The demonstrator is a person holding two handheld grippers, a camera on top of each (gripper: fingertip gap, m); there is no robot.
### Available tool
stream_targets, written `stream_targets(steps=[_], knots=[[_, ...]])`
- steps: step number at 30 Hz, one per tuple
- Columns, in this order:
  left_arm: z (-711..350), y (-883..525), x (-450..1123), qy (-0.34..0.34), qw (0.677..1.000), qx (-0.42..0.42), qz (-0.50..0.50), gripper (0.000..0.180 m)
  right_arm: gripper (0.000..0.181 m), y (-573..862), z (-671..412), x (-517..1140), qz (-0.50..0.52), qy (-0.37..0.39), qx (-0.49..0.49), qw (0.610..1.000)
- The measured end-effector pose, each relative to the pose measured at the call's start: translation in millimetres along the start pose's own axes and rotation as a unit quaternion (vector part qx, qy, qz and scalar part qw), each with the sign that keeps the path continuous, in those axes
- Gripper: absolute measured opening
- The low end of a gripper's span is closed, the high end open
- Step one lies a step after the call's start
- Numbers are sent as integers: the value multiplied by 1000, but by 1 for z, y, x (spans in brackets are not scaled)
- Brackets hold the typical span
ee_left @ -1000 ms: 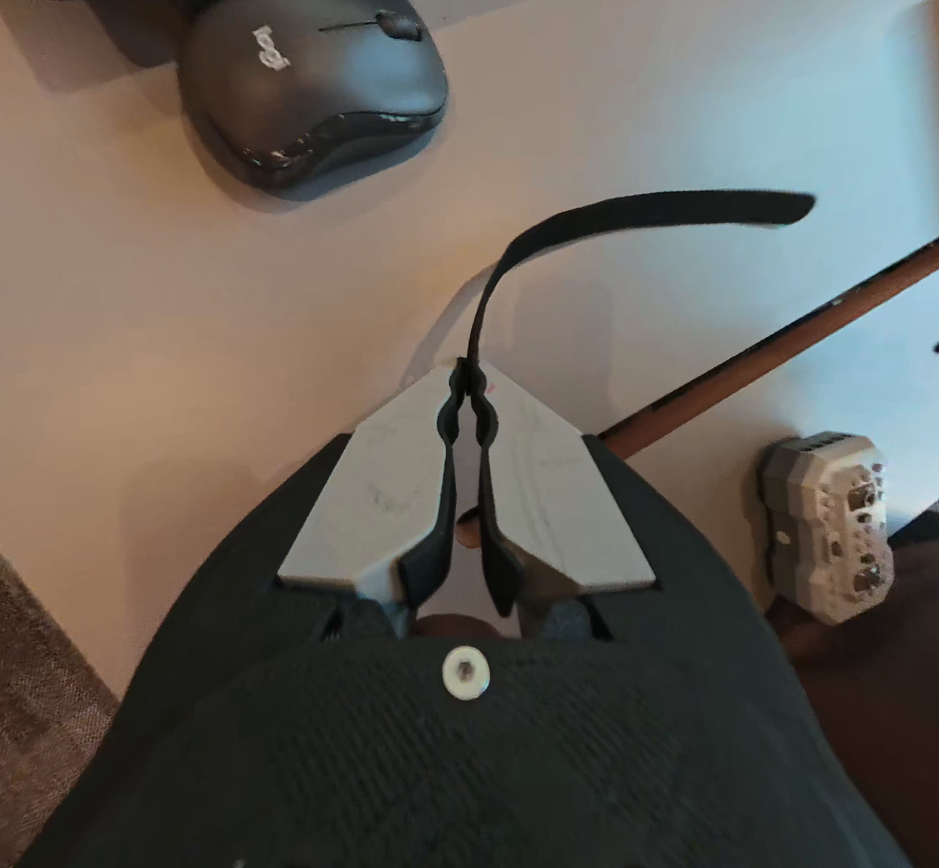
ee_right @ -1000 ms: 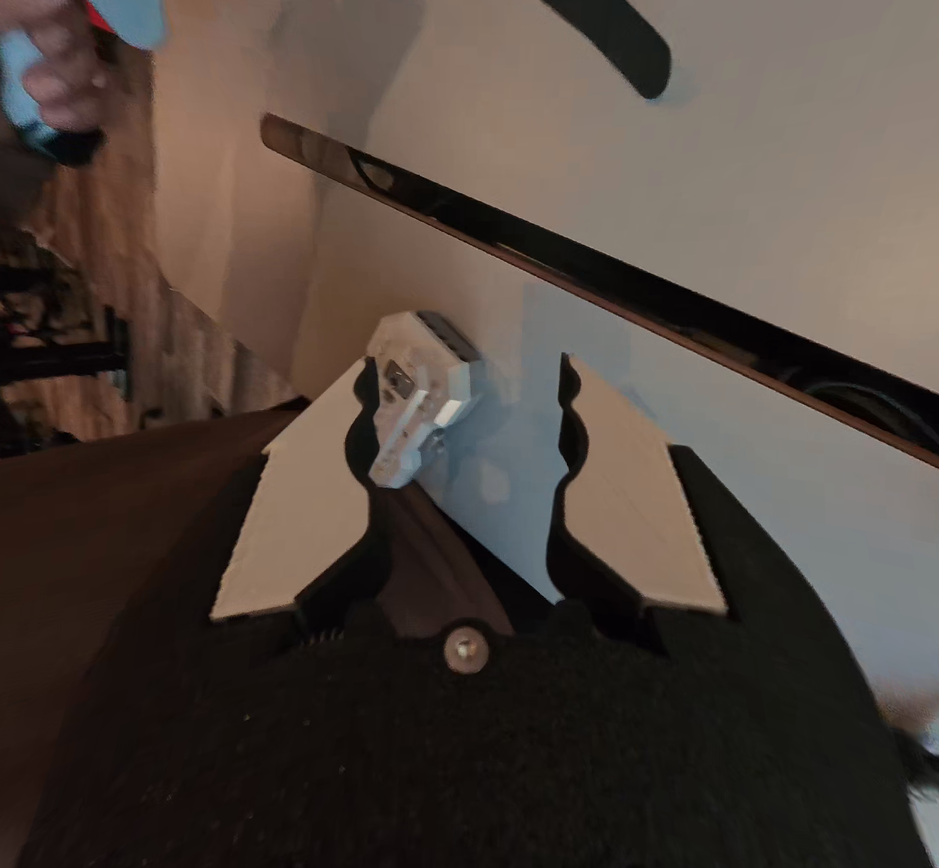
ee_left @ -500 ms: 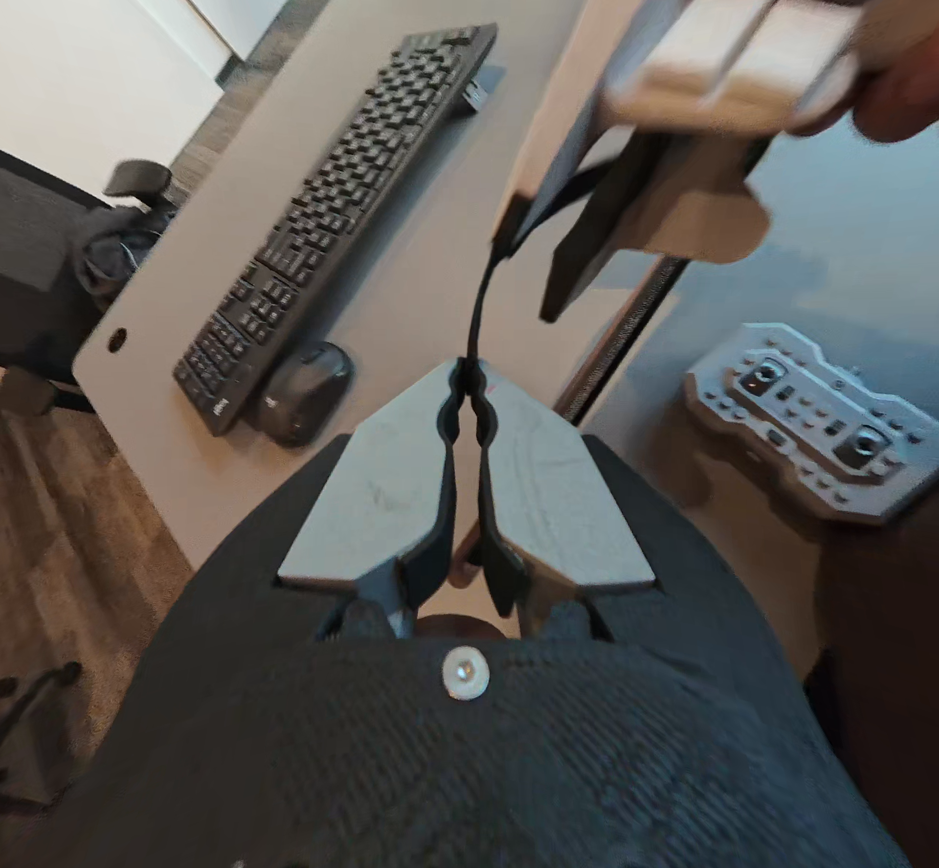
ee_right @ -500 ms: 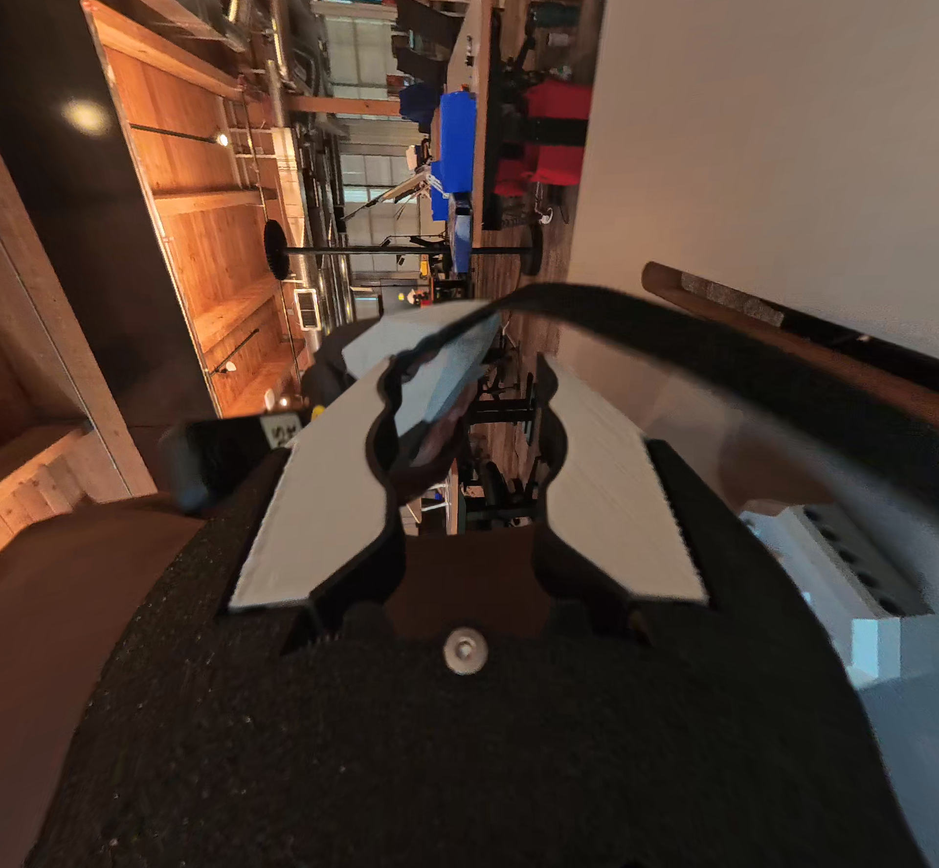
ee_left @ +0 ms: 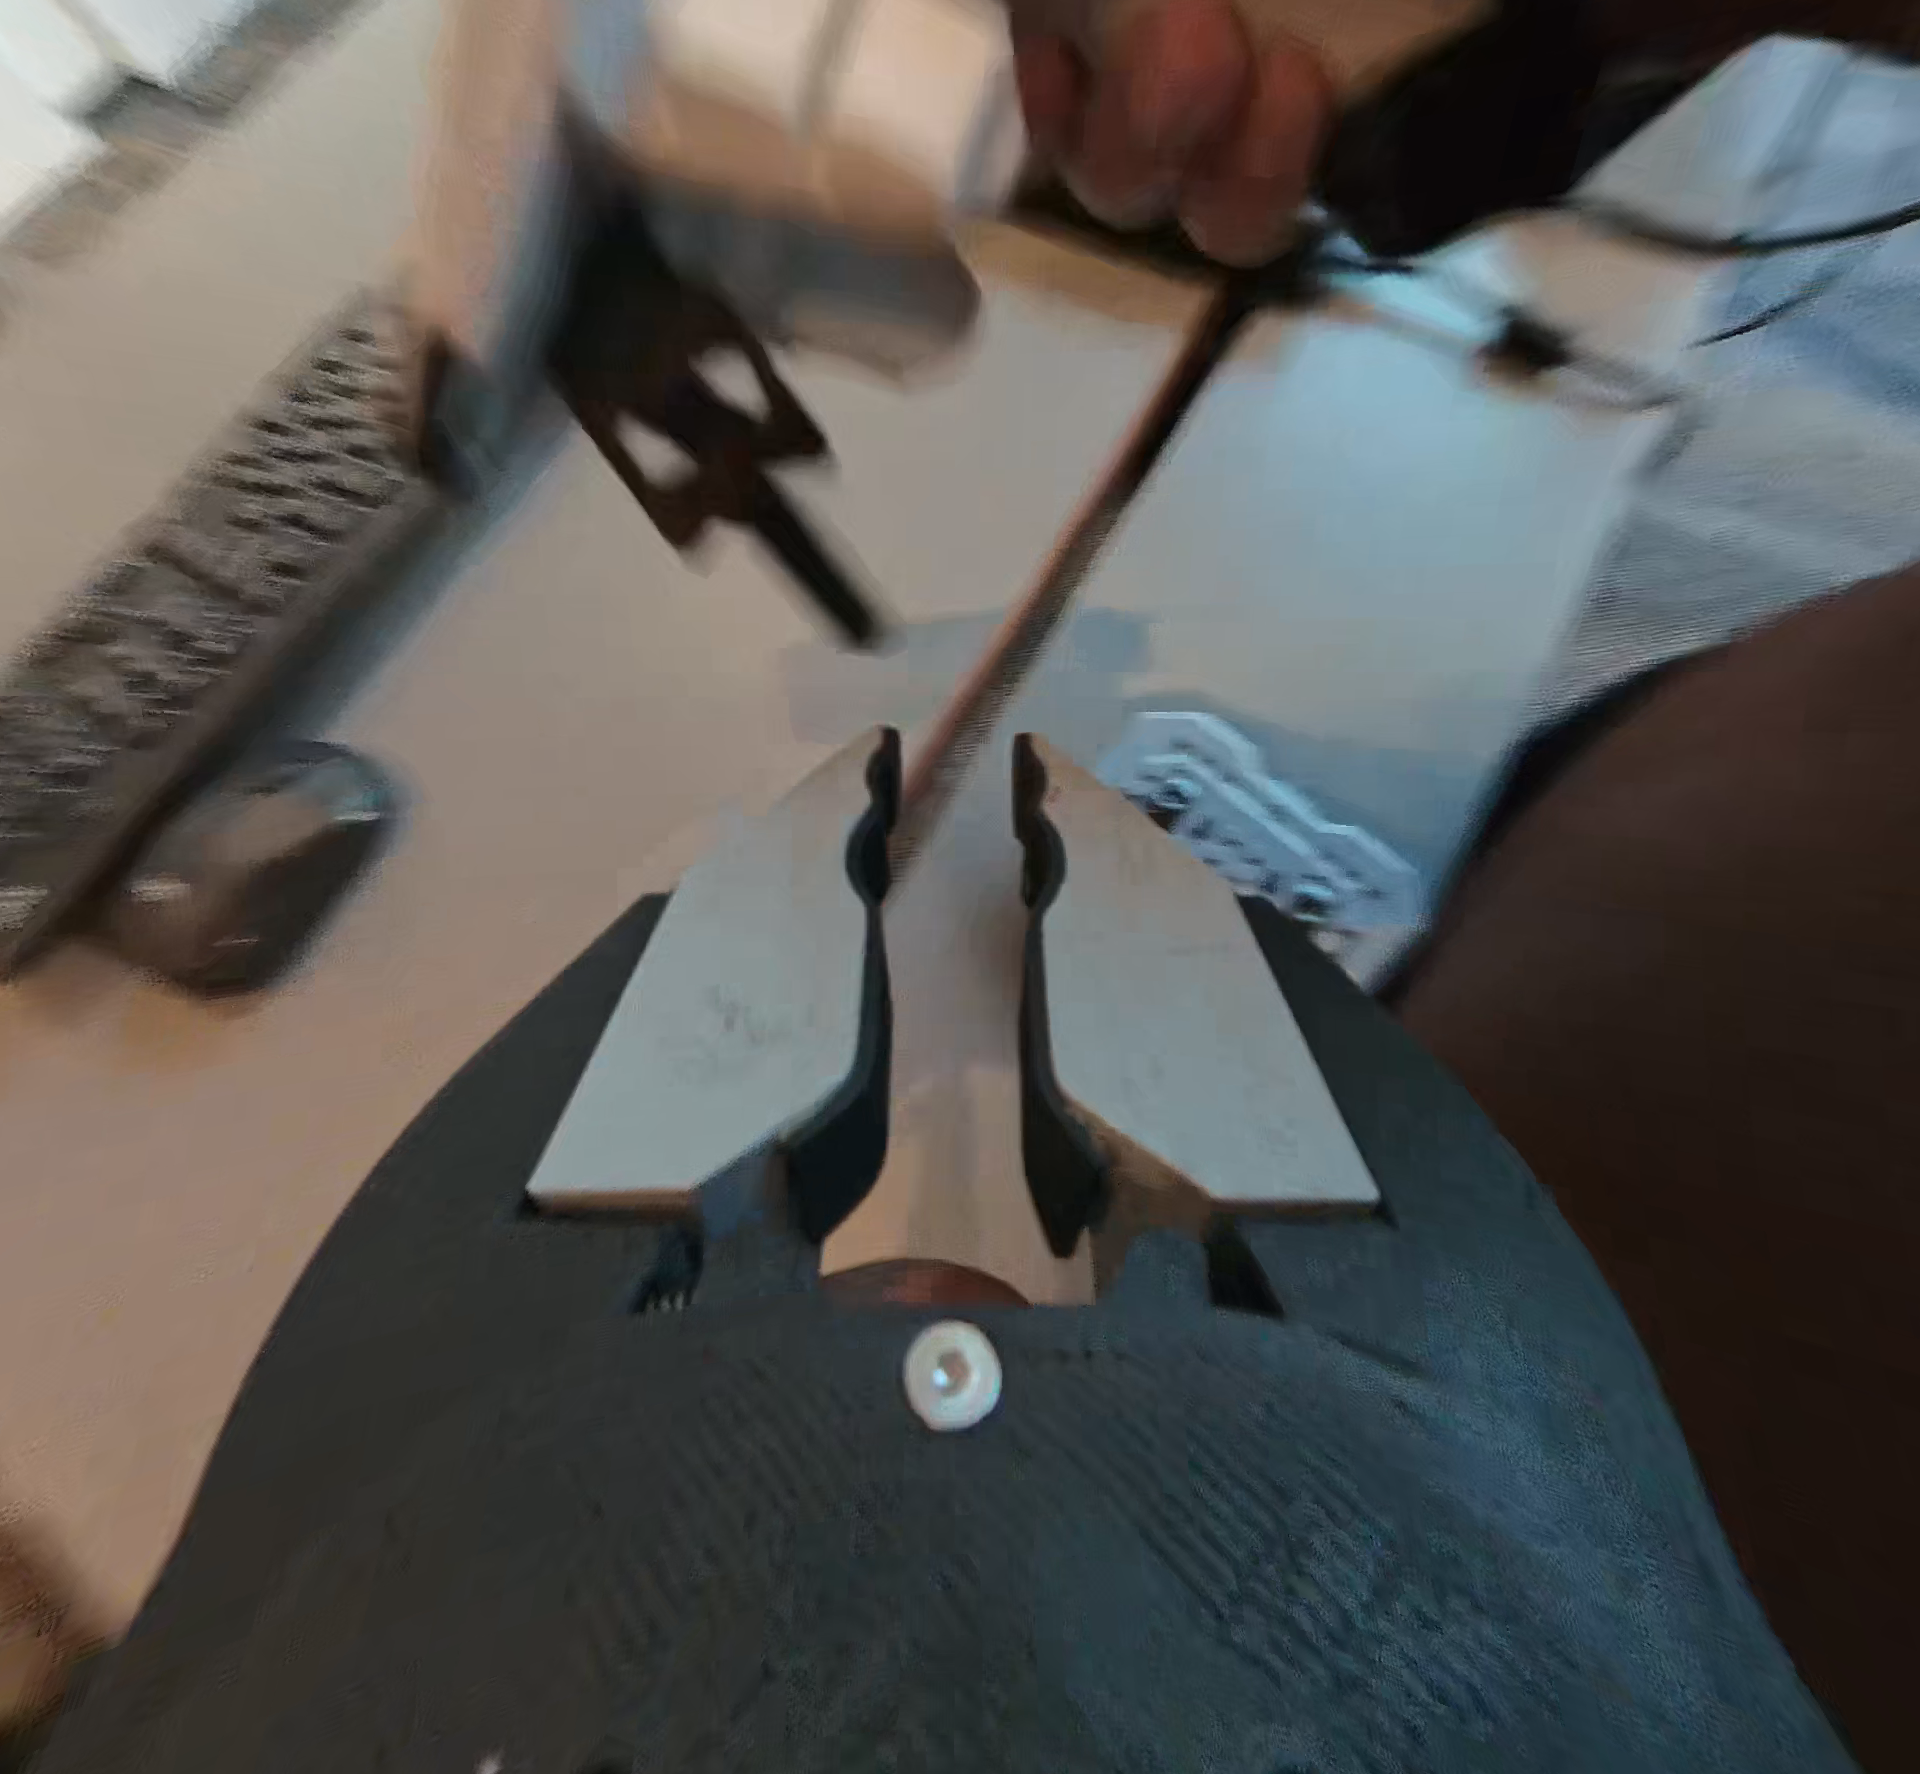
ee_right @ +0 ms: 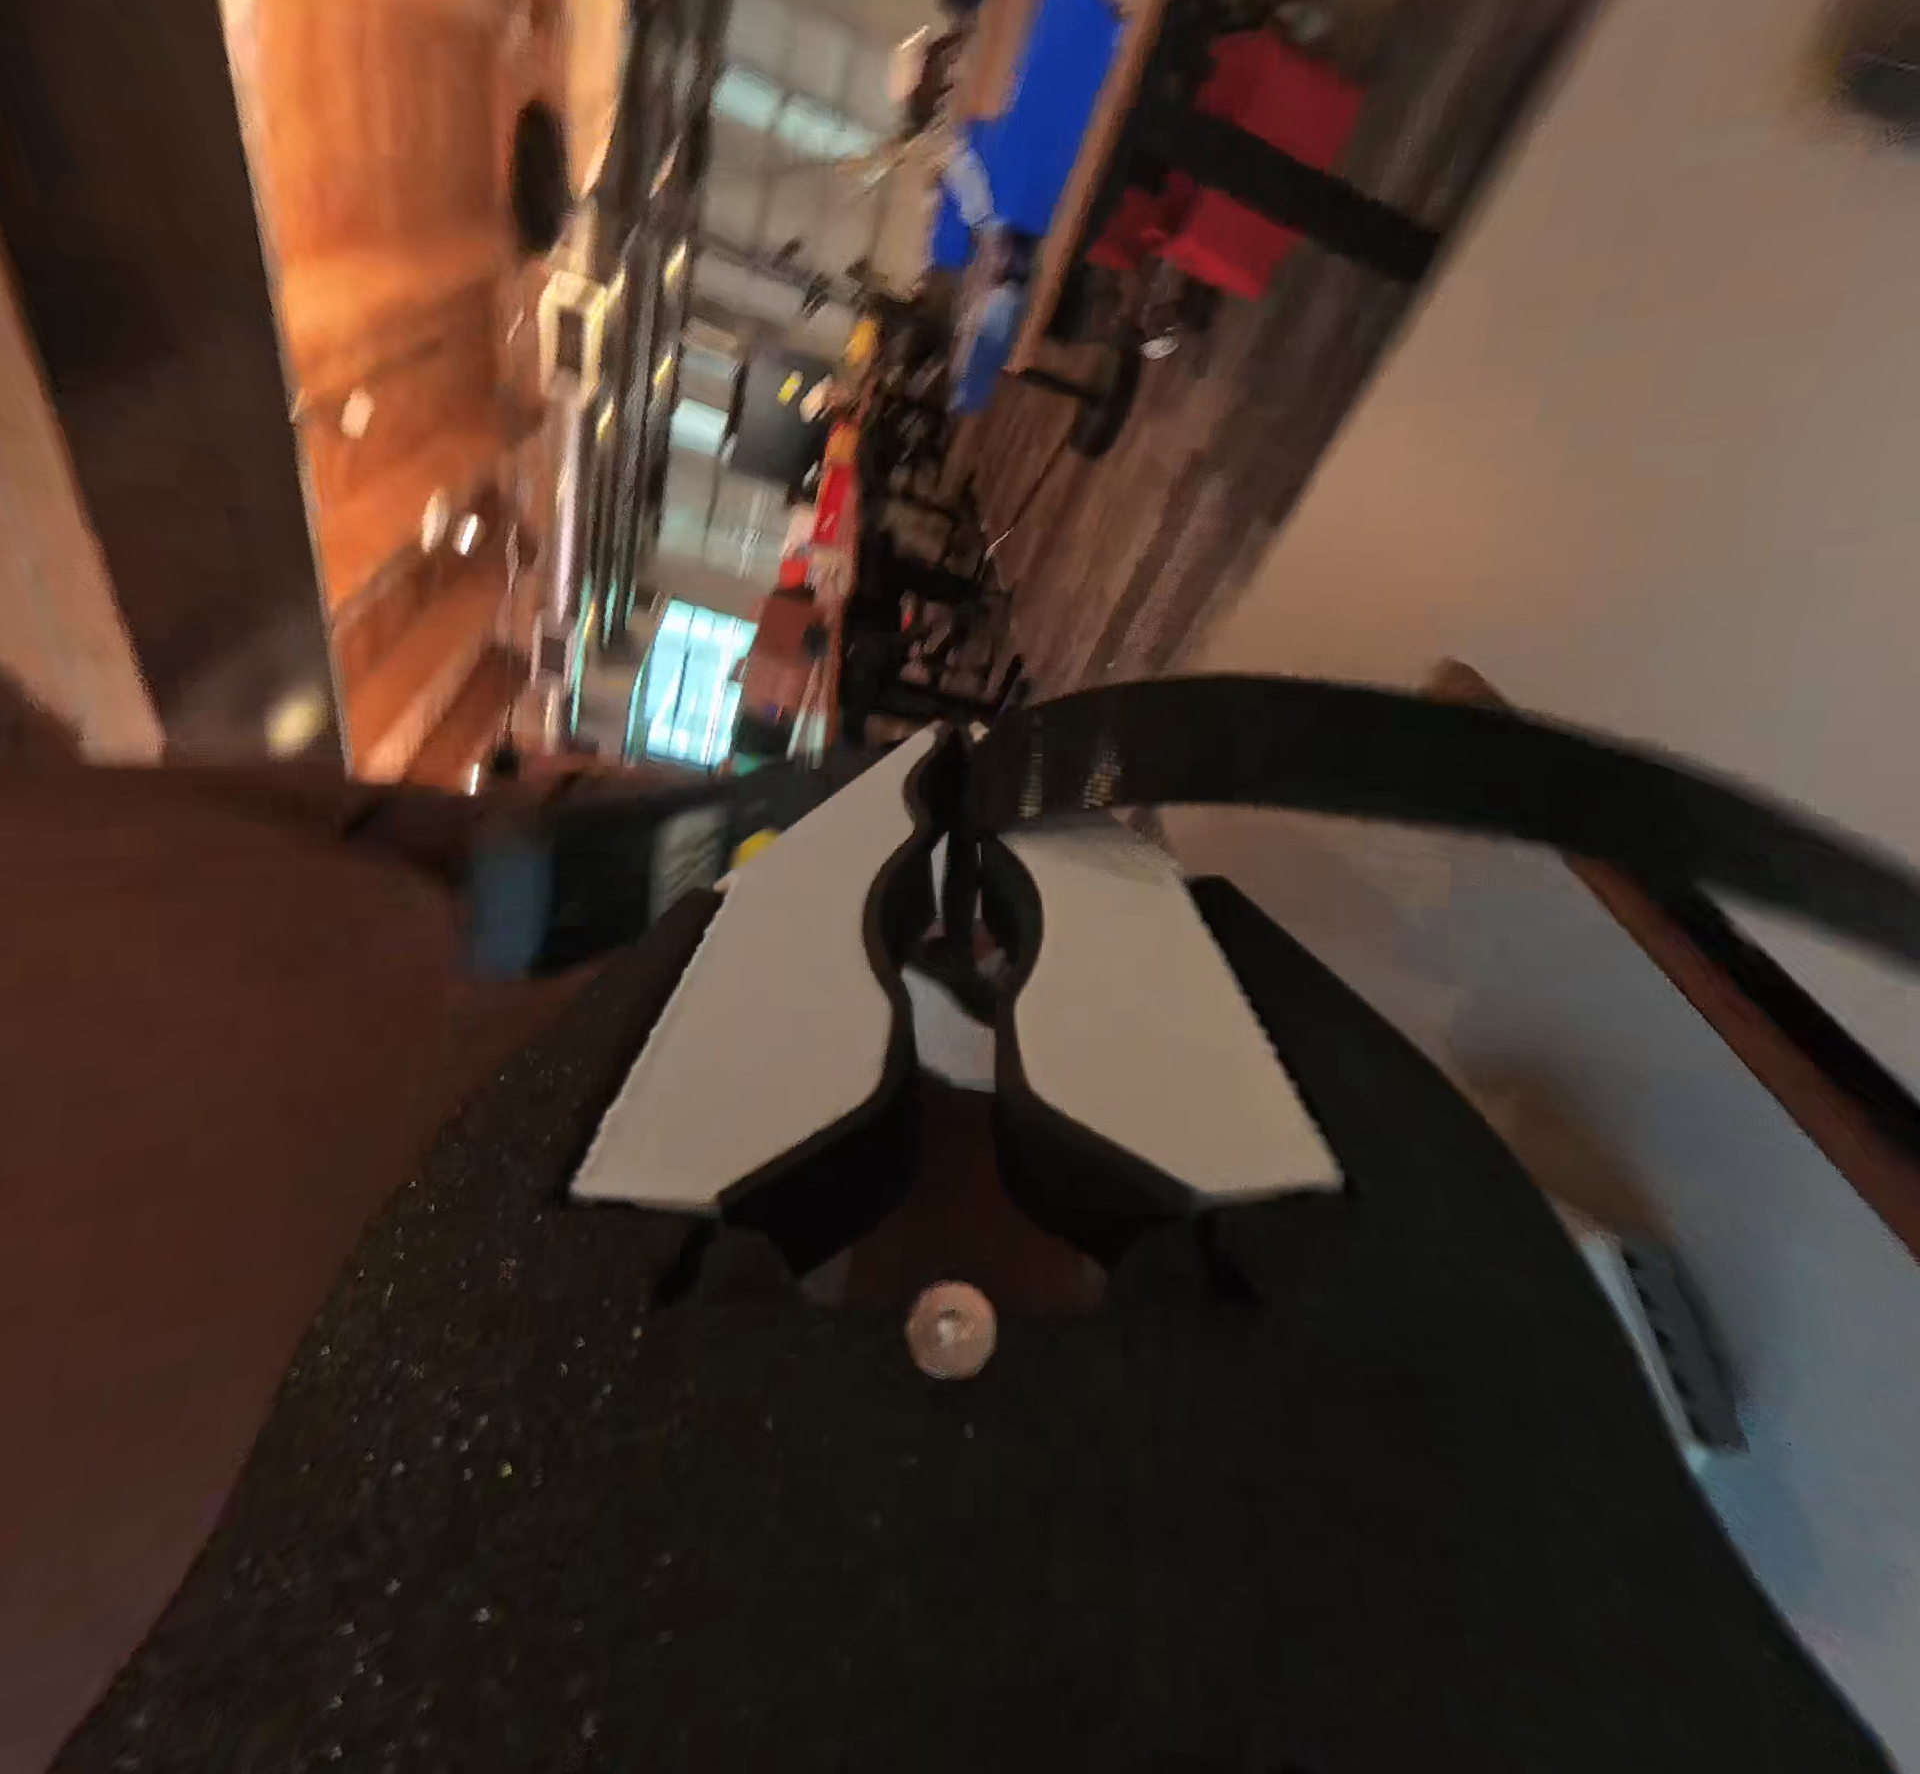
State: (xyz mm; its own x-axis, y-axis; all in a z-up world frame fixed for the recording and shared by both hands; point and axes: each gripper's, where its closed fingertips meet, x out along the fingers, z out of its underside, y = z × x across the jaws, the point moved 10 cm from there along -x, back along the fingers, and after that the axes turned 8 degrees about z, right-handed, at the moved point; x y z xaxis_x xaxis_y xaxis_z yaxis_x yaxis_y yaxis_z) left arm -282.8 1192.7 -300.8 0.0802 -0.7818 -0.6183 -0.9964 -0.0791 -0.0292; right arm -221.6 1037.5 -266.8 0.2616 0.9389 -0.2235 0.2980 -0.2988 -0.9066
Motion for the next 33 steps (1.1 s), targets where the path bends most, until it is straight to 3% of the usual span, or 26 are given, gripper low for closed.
stream_targets(steps=[3, 4, 6, 7, 8, 10, 12, 13, 14, 15, 16, 22, 28, 33], knots=[[11, 0, -10, 49, 971, -129, 196, 26, 0, -52, 1, -6, -81, -98, -144, 981], [11, -4, -13, 73, 943, -180, 272, 28, 0, -62, 8, -7, -84, -143, -175, 971], [2, -16, -23, 138, 847, -265, 440, 43, 0, -68, 24, -9, -84, -222, -196, 952], [-2, -27, -25, 173, 816, -293, 468, 51, 0, -64, 32, -9, -78, -248, -189, 947], [-4, -38, -24, 200, 805, -306, 467, 52, 0, -57, 38, -10, -67, -265, -175, 946], [-4, -56, -13, 193, 807, -333, 447, 61, 0, -44, 51, -10, -66, -285, -137, 946], [-10, -62, -4, 200, 775, -370, 472, 69, 0, -38, 64, -7, -66, -299, -123, 944], [-14, -64, 1, 204, 765, -390, 470, 61, 0, -37, 71, -6, -67, -311, -119, 941], [-16, -66, 4, 213, 758, -400, 469, 36, 0, -35, 76, -5, -65, -319, -118, 938], [-19, -68, 6, 229, 756, -407, 460, 7, 0, -32, 80, -5, -60, -322, -116, 938], [-20, -70, 7, 236, 761, -414, 439, 1, 0, -30, 82, -5, -58, -321, -110, 939], [-20, -83, 0, 243, 777, -427, 393, 0, 0, -11, 88, -23, -36, -291, -71, 953], [-16, -92, -3, 225, 815, -412, 340, 0, 1, 10, 96, -30, 4, -273, -45, 961], [-22, -89, -5, 170, 867, -348, 313, 0, 24, 17, 79, -43, 85, -228, -71, 967]])
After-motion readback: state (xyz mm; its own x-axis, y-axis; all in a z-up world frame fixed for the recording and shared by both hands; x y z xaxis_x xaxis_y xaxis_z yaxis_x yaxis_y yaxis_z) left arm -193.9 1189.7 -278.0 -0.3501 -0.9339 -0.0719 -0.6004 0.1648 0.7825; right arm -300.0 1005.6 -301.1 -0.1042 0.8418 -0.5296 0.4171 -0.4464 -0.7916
